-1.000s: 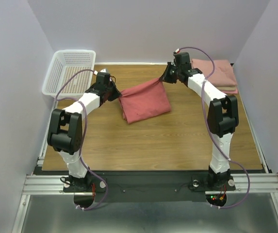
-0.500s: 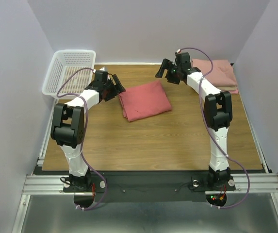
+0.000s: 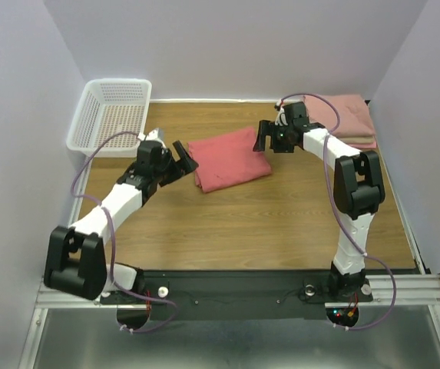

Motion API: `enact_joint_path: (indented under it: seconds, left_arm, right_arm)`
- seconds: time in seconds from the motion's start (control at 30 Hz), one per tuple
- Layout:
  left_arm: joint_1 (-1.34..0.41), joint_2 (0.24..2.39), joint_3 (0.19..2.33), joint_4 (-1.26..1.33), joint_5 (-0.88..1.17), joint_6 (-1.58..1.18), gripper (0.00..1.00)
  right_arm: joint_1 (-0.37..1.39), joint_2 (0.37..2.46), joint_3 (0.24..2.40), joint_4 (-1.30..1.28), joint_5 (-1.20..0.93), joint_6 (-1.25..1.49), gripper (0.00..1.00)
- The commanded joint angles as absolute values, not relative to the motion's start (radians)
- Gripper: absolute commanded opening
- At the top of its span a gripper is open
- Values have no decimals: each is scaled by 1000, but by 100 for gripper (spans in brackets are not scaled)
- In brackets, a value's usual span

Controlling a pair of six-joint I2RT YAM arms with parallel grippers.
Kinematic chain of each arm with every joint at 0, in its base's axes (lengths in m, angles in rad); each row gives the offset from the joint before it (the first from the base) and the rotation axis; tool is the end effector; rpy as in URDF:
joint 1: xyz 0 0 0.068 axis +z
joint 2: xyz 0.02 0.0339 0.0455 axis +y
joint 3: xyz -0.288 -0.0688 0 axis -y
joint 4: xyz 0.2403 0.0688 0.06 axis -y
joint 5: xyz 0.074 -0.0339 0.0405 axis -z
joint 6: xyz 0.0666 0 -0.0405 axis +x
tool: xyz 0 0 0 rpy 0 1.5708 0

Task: Fold and stack the t-shirts
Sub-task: Fold the tshirt, then neatly place the folded tshirt to the corner

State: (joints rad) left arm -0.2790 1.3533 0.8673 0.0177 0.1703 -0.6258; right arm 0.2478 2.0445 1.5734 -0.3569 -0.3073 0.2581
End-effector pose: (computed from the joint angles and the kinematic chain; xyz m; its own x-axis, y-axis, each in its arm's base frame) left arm 0.3074 -0.0998 0.2725 -0.5958 -0.4298 -0.6784 0.0836 0.8069 -0.5847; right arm 0.4659 0.1387 0.2129 -0.8007 0.0484 -0.5971 -0.2355 0.8910 0.3881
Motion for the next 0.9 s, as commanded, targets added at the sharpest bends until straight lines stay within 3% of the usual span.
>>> enact_joint_path:
  seconds: [0.0,0.2,0.43,0.6,0.63,0.7,0.87]
  left_arm:
    - [-296,1113,700,2,117,-683,99]
    - [-296,862,614,-205,-119,-709,99]
    - [-296,811,592,-244,-107,-758,98]
    - [-296,827,591,-275,-112,-762,99]
    - [-296,825,589,-276,-115,-764,98]
    - [-296,822,591,-278,-114,-764,98]
    - [-296,801,589,-288,-124,-764,98]
  right_arm:
    - [261,2029,1566,-347,-282,166,100]
    - [287,2127,1635,-350,-279,141,93]
    - [331,2197,1664,-351,-219,146,82]
    - [377,2214,1638,-351,-129,121,61]
    - [383,2226,1637,-351,-123,123,50]
    - [388,2233,1632,-350,-133,138,40]
    - [414,2238,1637,-350,-111,111,19]
